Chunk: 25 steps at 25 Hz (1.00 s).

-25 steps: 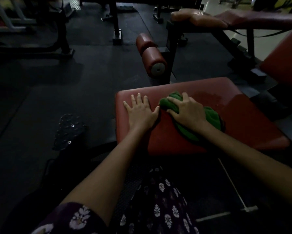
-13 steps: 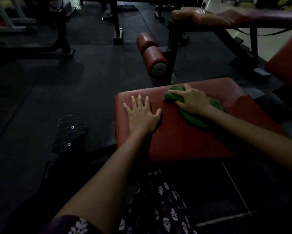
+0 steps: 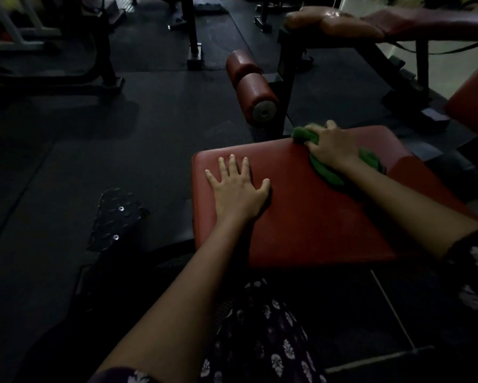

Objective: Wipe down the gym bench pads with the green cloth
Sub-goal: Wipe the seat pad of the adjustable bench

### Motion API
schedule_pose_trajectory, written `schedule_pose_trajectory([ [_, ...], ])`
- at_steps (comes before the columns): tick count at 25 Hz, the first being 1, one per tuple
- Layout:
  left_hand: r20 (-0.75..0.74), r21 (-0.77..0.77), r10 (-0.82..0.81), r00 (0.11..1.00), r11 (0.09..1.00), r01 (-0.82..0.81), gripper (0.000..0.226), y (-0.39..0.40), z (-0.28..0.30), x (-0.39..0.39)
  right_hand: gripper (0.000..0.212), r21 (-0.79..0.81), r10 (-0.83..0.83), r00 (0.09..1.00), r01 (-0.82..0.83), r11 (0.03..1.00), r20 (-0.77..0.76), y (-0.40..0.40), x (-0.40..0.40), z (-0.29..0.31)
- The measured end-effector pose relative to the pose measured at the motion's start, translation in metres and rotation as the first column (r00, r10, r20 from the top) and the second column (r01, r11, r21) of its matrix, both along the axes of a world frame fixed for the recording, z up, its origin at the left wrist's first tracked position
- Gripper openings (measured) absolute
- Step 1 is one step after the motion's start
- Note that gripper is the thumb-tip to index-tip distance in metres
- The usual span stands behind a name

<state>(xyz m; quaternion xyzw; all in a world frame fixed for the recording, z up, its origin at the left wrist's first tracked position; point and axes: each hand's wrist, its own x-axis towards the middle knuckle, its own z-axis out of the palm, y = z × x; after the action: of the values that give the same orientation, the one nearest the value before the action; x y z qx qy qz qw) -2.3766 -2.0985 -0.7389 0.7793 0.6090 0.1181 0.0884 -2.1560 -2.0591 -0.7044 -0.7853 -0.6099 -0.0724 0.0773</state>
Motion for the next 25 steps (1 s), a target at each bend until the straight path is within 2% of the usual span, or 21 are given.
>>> schedule_pose_trajectory([
  [1,-0.004,0.0,0.002,1.0,1.0,-0.002,0.073,0.0,-0.001,0.0,0.041,0.005,-0.055,0.997,0.055,0.998,-0.051,0.008,-0.001,0.002],
  [3,-0.006,-0.001,0.009,1.0,1.0,-0.009,0.073,0.001,-0.001,0.0,0.04,0.005,-0.046,0.997,0.046,0.999,-0.058,0.006,-0.016,0.004],
  [7,0.007,-0.014,0.005,1.0,1.0,-0.005,0.072,0.002,0.001,-0.001,0.049,-0.074,0.19,0.98,-0.185,0.98,0.063,-0.069,-0.03,-0.001],
  [8,0.006,-0.017,0.003,1.0,1.0,-0.003,0.072,0.002,0.001,-0.001,0.05,-0.076,0.199,0.978,-0.194,0.978,0.069,-0.089,-0.021,-0.003],
  [10,-0.008,-0.015,0.005,1.0,1.0,-0.005,0.072,0.002,0.002,0.0,0.051,-0.047,0.108,0.992,-0.105,0.993,0.072,-0.104,0.003,-0.002],
  [12,-0.019,-0.016,0.004,1.0,1.0,-0.004,0.073,0.001,0.003,0.001,0.049,-0.04,-0.063,0.998,0.064,0.997,0.008,-0.093,0.019,0.001],
  [14,-0.025,-0.024,0.005,1.0,1.0,-0.006,0.074,0.002,0.003,0.001,0.048,-0.032,-0.098,0.993,0.096,0.995,-0.065,-0.086,0.009,0.005],
  [18,-0.011,-0.03,-0.01,1.0,0.999,0.009,0.074,0.002,0.003,-0.005,0.047,-0.008,0.134,0.99,-0.135,0.991,-0.039,-0.141,-0.033,-0.001],
  [20,0.003,-0.034,-0.037,0.999,0.999,0.037,0.069,0.001,0.002,-0.007,0.047,0.022,0.179,0.984,-0.178,0.984,-0.012,-0.179,-0.023,-0.006],
  [25,-0.034,-0.008,-0.063,0.997,0.998,0.063,0.057,0.0,0.004,-0.009,0.046,0.007,-0.089,0.995,0.09,0.996,-0.051,-0.16,0.006,0.0],
])
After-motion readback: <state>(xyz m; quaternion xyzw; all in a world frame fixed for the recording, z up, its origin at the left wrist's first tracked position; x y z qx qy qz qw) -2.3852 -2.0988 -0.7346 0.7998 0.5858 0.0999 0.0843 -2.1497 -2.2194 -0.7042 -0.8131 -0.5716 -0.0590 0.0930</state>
